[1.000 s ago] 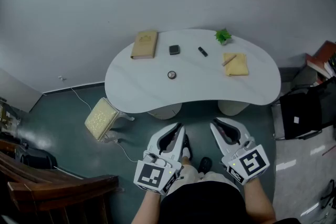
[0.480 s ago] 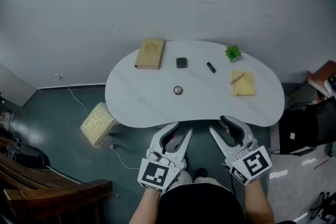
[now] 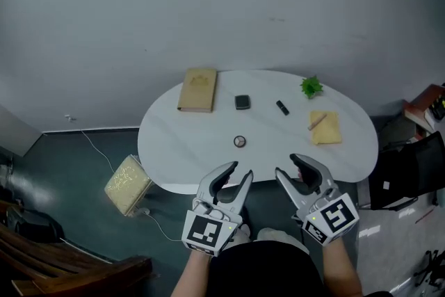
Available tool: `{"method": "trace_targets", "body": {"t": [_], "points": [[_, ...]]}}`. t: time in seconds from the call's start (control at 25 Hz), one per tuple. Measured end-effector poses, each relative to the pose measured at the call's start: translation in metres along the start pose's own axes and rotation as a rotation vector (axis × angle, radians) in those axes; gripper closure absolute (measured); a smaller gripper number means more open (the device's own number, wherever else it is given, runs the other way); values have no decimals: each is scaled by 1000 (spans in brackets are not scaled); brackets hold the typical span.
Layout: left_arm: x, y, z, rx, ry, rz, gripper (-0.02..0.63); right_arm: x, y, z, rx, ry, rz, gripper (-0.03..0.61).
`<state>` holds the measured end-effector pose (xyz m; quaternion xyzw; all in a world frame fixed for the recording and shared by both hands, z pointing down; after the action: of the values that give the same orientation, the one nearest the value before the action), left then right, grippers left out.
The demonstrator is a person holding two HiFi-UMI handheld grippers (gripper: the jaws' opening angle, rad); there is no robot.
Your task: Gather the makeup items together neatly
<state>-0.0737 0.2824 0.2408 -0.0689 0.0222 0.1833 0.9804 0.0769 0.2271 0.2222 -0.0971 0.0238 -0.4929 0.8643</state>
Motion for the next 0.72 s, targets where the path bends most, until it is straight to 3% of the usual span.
{"method": "trace_targets", "body": {"t": [0.72], "points": [[-52,-39,54,-123,-14,70,426,17,-40,24,-84,-46,82,422]]}}
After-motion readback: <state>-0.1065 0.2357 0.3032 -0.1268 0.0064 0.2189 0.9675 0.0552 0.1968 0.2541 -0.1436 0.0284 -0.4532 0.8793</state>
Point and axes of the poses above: the fingertips, and each gripper's own axes: y backward along the fingers, x to its right, z out of its underside, the point moved 6 cm from there along y, backward along the fingers, and after that the axes turned 2 degrees about z, right-handed, at the moved point
